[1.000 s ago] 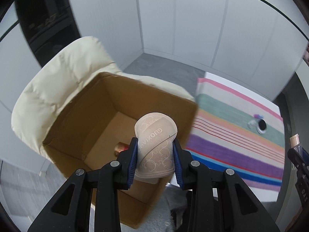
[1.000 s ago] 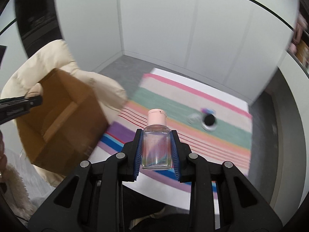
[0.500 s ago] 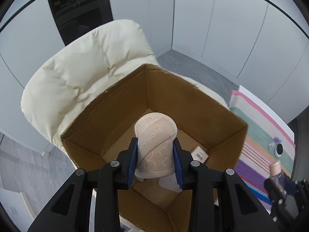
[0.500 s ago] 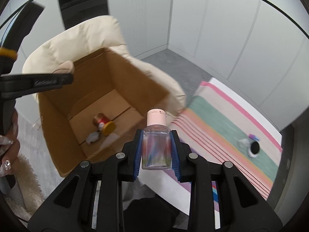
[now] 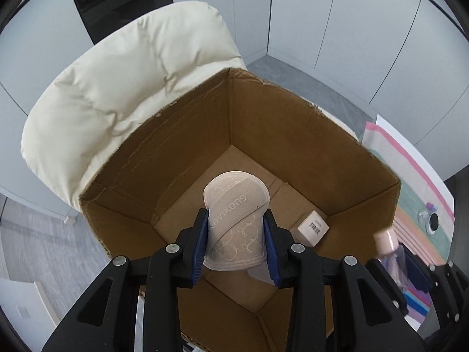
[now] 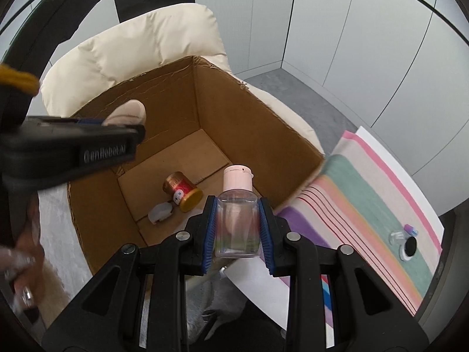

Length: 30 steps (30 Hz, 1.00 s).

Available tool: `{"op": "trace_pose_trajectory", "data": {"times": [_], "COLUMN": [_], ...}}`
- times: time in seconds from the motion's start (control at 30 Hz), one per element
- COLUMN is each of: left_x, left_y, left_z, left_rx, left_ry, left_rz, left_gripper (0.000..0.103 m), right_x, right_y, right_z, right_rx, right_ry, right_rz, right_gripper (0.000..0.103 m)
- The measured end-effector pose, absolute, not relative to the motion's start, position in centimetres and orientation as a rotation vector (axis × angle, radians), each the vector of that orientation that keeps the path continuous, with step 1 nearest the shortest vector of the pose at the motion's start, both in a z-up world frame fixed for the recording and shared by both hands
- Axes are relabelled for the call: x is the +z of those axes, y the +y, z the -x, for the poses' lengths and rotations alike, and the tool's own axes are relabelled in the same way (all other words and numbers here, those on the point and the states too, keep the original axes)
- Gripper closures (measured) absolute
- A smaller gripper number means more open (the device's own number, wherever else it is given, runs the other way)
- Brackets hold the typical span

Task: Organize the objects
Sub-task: 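Lift the puff and bottle and carry both toward the cardboard box, then open the left tool over the box while the right tool drops the bottle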

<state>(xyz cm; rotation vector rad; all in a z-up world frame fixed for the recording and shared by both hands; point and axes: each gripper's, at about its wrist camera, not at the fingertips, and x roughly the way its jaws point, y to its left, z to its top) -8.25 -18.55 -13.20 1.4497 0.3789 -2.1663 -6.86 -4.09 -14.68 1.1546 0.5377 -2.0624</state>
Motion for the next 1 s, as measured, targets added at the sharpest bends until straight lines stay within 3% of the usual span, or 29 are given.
{"op": "trace_pose_trajectory", "data": {"times": [0.4, 0.47, 0.5, 0.53, 0.57, 0.6, 1.0], "left_x": [-15.0, -15.1, -15.1, -15.1, -15.0, -14.9, -14.9], "left_y": [-18.8, -18.8, -18.9, -19.1, -19.3, -19.5, -19.3], "left_z": [8.7, 8.8, 8.9, 8.9, 8.9, 8.9, 9.0], "left_rx": [-2.117, -2.106, -2.092, -2.083, -2.079, -2.081, -2.099], "left_ry": [0.416, 0.403, 0.398, 0.401, 0.415, 0.426, 0.450], "left_rz": [-1.537, -1.535, -1.534, -1.533, -1.530, -1.525, -1.537], "left_gripper": [0.066, 0.056, 0.042, 0.036, 0.036, 0.034, 0.032], "right_x": [-17.2, -17.5, -17.6, -17.7, -17.7, -17.6, -17.4], "right_y": [-6.4, -6.6, -6.6, -6.4, -6.3, -6.1, -4.9], "right_z": [8.3, 8.6, 8.8, 9.0, 9.2, 9.3, 9.6], "right_rx": [-2.015, -2.016, -2.021, -2.028, -2.032, -2.042, -2.100], "right_ry": [0.527, 0.516, 0.508, 0.492, 0.484, 0.476, 0.443], "right_rz": [-1.201, -1.209, -1.217, -1.228, -1.237, -1.237, -1.235], "right_gripper": [0.075, 0.074, 0.071, 0.064, 0.040, 0.022, 0.020]}}
